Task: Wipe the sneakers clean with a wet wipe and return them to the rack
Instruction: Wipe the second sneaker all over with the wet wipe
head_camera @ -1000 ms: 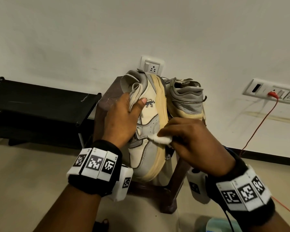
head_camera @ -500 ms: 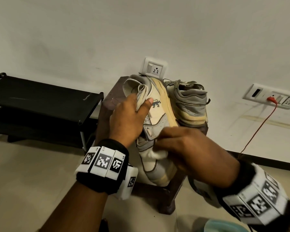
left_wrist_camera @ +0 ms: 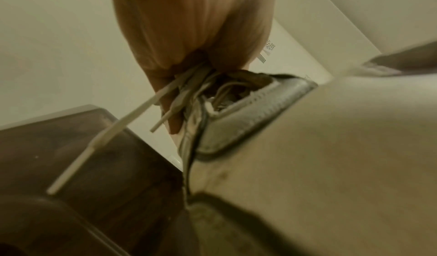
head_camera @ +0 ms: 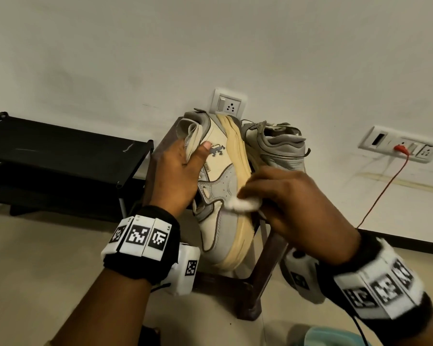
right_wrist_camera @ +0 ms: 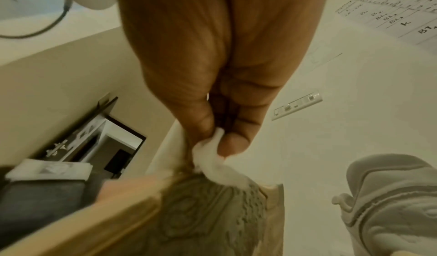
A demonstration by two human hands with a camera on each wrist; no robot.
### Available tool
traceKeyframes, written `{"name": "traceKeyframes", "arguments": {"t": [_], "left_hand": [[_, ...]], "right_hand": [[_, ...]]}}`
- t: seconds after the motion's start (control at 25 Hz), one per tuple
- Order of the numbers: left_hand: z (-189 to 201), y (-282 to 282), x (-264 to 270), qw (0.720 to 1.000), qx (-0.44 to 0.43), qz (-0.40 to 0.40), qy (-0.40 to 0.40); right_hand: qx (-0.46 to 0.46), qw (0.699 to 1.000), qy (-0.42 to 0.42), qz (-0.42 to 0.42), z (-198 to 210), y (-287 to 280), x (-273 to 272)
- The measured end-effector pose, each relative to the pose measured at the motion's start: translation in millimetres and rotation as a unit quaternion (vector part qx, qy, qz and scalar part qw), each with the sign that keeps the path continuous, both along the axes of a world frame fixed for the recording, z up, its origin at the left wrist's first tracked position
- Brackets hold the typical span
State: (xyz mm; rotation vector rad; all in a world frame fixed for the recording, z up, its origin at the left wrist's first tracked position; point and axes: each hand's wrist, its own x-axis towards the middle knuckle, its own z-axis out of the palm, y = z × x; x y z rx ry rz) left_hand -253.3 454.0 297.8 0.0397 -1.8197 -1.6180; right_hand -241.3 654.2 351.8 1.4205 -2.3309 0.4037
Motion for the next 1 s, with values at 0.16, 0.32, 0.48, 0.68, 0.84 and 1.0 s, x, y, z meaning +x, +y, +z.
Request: {"name": "traceKeyframes", "arguments": {"t": [0.16, 0.32, 0.48, 0.68, 0.84, 1.0], "left_hand": [[-3, -4, -2, 1.0, 0.001, 0.009, -0.011], [-2, 1, 1, 1.0, 0.021, 0.005, -0.004], [4, 3, 2, 0.999, 0.034, 0.041, 0.005], [3, -4, 0, 0.991, 0.03, 0.129, 0.004], [0, -6, -4, 0.991, 0.031, 0.132, -0.005], [1, 0, -3, 0.99, 0.018, 0.142, -0.009]], "right_hand": [[-0.011, 1.0, 0.004, -0.006, -8, 14, 10], [-0.121, 0.99, 0.007, -0.076, 4, -1, -20], [-0.098, 0.993, 0.001, -0.058, 5, 9, -14], [-0.012, 0.998, 0.041, -0.039, -19, 29, 29], [-0.079, 0.994, 0.024, -0.073, -13, 15, 8], [-0.128, 0.987, 0.008, -0.1, 2, -4, -19]]}}
